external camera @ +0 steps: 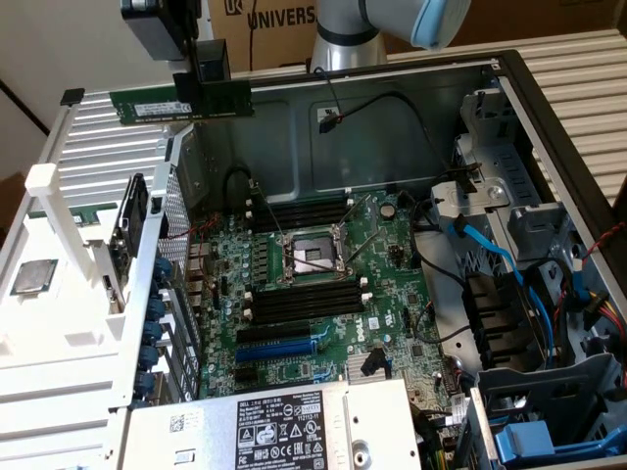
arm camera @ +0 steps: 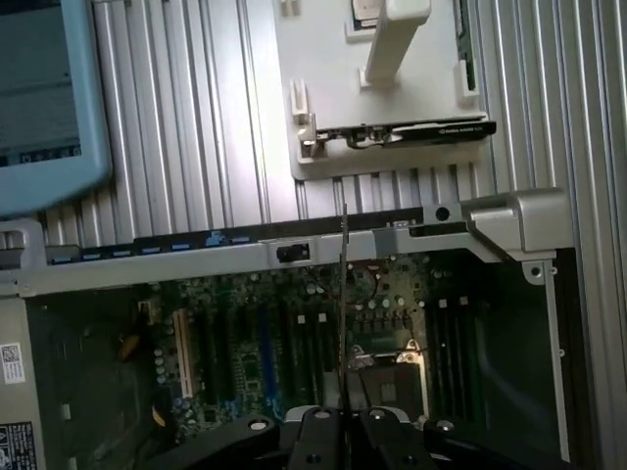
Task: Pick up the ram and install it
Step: 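Pick up the ram and move it above insertion slot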
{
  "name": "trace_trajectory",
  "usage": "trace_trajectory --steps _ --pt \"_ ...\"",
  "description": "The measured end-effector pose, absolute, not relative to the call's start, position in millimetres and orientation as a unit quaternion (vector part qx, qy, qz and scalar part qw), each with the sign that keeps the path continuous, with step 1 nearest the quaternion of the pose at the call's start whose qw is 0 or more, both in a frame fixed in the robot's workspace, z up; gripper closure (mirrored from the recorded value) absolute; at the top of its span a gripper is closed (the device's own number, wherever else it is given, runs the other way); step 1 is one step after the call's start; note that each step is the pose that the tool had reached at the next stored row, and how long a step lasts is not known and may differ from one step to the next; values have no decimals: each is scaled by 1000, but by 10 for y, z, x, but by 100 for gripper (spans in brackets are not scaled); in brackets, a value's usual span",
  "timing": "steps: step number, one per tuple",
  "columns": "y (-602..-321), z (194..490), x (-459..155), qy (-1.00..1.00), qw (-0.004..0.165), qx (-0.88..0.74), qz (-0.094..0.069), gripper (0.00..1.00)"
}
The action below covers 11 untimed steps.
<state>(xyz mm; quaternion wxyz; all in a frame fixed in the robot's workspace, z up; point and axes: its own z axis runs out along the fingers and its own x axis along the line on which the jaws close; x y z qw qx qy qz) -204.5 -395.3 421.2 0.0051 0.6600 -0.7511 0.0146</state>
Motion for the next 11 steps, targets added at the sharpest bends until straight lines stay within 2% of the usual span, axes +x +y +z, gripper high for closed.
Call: trace_trajectory --steps 11 --pt "-3953 4185 -1637 -745 9 666 19 87"
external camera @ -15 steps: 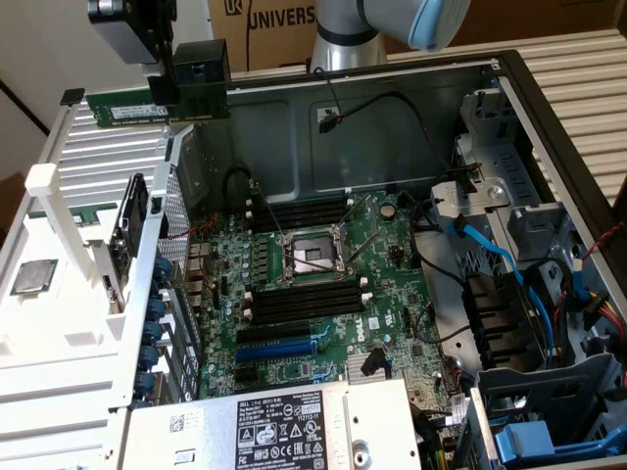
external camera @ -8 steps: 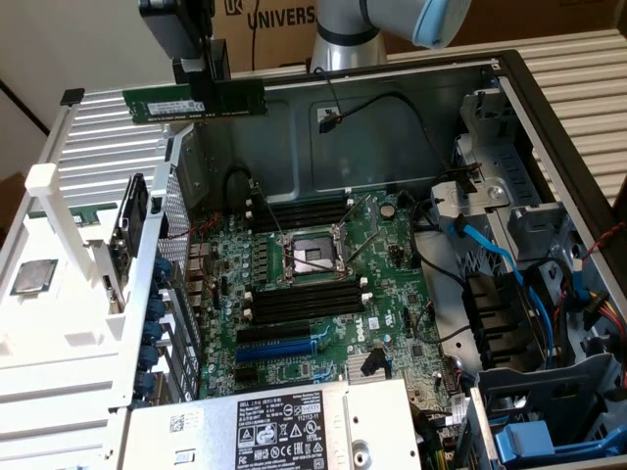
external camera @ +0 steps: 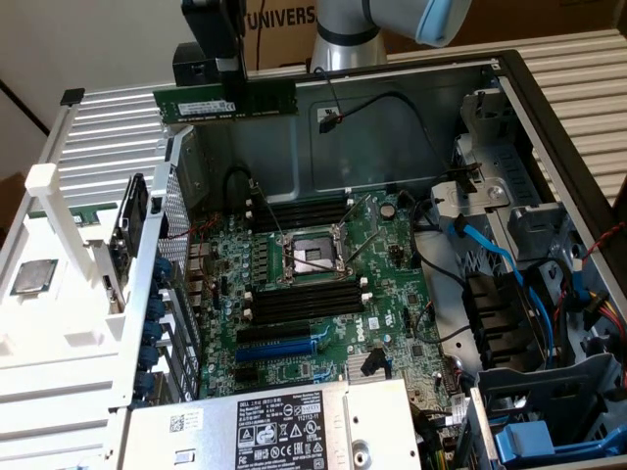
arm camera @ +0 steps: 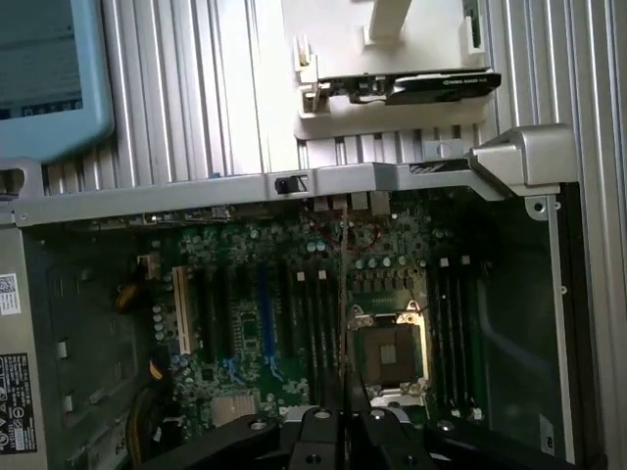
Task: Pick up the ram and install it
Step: 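Pick up the ram and move it above insertion slot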
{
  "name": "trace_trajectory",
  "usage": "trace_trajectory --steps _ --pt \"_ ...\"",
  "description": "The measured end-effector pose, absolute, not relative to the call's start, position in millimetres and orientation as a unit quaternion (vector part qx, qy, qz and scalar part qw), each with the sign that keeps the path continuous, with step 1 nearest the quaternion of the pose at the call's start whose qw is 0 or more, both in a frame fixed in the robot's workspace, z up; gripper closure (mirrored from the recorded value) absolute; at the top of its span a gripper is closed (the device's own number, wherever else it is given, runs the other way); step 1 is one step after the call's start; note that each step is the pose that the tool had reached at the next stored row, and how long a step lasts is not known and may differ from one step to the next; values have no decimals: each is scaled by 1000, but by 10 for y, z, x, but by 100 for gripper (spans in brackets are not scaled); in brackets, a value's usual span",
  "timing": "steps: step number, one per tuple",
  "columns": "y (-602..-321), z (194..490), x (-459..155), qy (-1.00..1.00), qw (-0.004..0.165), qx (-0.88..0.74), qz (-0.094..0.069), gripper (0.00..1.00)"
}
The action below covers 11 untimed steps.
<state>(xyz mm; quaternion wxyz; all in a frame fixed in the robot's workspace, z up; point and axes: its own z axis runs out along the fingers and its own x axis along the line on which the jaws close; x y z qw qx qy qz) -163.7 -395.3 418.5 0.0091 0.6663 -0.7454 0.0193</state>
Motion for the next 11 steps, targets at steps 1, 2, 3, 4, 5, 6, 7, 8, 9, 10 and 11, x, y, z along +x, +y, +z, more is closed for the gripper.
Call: trace_trajectory --steps 1,2,3,4,5,6,7,8,9,10,11 --pt "-3953 4179 -1606 -745 10 667 20 87" --pt "-3953 4171 -1578 -744 10 668 21 87" --pt "-3953 4149 -1528 -742 12 670 22 87" --pt "-3952 4133 -1505 -741 12 671 23 87" --pt "-3952 4117 -1484 -740 13 672 24 87" --pt "-3951 4101 -1463 -738 14 674 25 87" --pt "-3951 4084 -1443 -737 14 675 25 87" --pt "-3949 4067 -1425 -736 15 676 26 87" --pt "-3944 4012 -1365 -733 16 679 28 87" --pt "-3943 3994 -1344 -732 17 680 28 87" --pt "-3940 3977 -1326 -731 17 681 29 87"
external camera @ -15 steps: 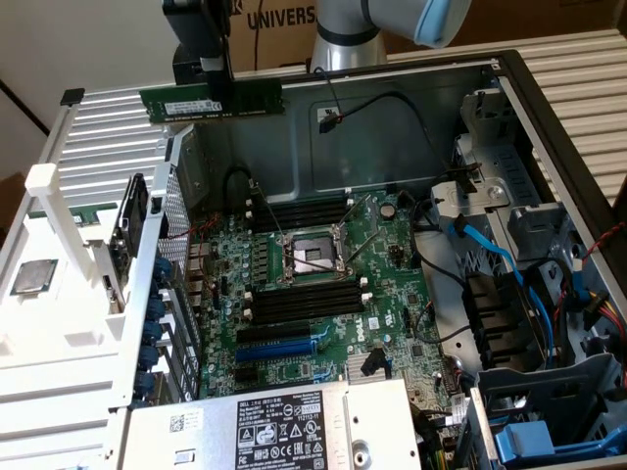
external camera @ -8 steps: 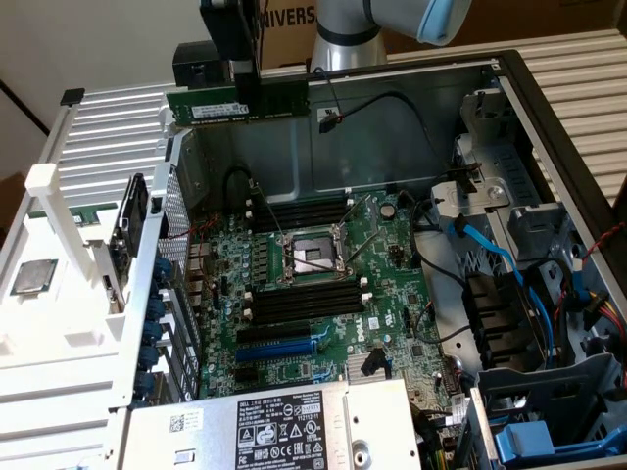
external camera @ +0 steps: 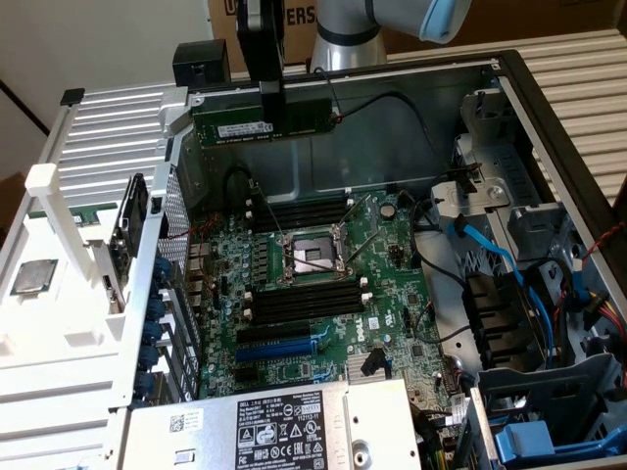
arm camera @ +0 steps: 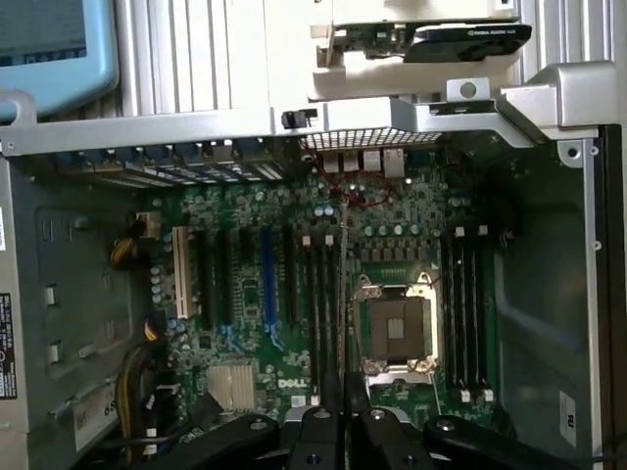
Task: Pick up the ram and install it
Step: 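Pick up the ram and move it above insertion slot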
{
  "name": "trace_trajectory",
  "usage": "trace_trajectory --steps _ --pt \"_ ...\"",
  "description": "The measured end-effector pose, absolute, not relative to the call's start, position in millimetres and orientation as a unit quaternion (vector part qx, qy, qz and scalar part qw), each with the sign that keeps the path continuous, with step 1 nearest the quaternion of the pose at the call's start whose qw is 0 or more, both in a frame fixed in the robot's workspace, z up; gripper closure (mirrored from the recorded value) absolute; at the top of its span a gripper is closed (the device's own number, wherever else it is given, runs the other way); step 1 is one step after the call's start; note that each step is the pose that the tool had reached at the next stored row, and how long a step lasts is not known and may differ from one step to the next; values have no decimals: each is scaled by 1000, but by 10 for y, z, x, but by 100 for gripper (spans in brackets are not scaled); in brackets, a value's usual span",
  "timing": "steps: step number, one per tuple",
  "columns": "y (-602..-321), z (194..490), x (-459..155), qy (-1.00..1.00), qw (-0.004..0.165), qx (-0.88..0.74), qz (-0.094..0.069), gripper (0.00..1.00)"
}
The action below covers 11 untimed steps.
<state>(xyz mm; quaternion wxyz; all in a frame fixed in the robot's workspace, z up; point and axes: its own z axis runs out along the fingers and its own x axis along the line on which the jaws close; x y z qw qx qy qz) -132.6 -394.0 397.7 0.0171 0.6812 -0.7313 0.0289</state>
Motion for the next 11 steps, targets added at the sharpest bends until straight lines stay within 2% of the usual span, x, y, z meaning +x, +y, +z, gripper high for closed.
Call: trace_trajectory --steps 11 --pt "-3831 3763 -1144 -725 23 688 36 87"
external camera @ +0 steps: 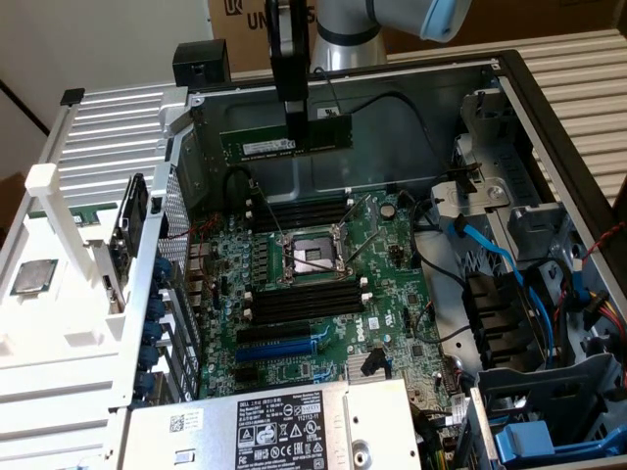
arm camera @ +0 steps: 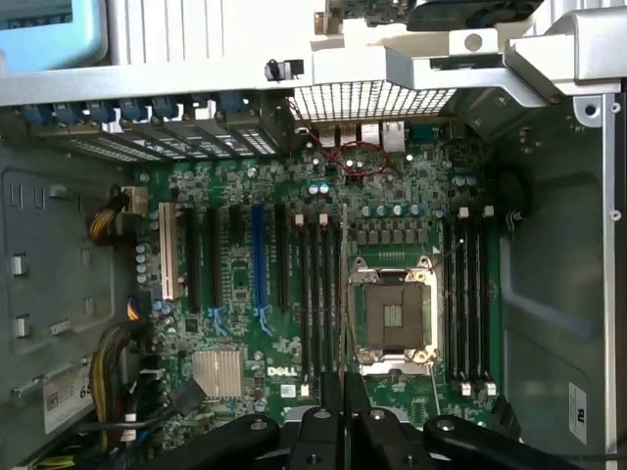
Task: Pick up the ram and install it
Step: 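Pick up the ram and move it above insertion slot, then insert the ram into the slot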
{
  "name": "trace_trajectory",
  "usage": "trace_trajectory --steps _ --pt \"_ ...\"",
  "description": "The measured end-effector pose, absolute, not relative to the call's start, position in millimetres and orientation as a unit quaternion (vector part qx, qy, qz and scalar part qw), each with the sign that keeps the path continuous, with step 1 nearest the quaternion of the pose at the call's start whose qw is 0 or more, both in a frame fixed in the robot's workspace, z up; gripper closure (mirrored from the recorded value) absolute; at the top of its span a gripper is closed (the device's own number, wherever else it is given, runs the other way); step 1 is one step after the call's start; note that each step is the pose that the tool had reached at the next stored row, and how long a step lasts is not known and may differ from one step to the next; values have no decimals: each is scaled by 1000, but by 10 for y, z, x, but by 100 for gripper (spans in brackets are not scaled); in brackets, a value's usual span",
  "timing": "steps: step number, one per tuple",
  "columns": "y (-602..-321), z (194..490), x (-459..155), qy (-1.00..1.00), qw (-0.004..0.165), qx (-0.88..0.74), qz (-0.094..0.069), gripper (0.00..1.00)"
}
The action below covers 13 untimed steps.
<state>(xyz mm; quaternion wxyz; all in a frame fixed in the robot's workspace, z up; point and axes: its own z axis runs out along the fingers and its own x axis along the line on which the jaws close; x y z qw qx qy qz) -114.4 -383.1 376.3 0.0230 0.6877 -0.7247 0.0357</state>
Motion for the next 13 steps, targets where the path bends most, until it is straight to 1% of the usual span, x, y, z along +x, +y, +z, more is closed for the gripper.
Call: trace_trajectory --steps 3,13 --pt "-3832 3625 -1107 -724 23 688 36 87" --pt "-3832 3624 -1107 -724 24 688 35 87"
